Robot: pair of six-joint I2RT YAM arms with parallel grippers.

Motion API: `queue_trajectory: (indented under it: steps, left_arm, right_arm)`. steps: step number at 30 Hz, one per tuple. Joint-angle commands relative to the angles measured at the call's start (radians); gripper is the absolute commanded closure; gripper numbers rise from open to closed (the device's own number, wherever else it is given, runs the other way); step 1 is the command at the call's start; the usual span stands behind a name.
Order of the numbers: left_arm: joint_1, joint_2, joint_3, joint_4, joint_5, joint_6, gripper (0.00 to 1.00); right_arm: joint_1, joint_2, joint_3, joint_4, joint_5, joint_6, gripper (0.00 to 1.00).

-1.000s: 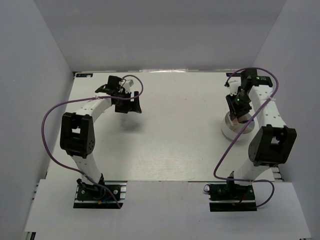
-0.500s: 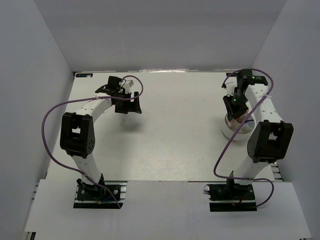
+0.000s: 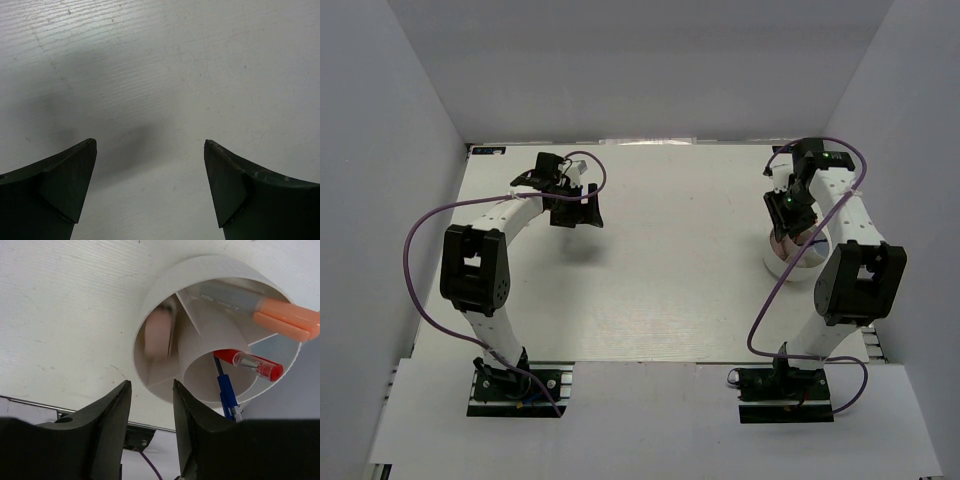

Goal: Sort the stationery into containers
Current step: Place the stationery into the container

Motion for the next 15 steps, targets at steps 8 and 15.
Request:
queue_trajectory:
  steps: [8,15]
  left_arm:
    - [-0.006,-0.068,-0.021,0.020,0.012,-0.003,0.02]
    - [0.015,-0.138,-0.034,0.008,0.062,0.022,0.02]
  right_arm:
    - [0.011,-0.051,0.108,-0.041,-0.080,-0.017,0.43]
    - [0.011,-0.118,0.345,-0.069,-0.331,-0.118,0.38]
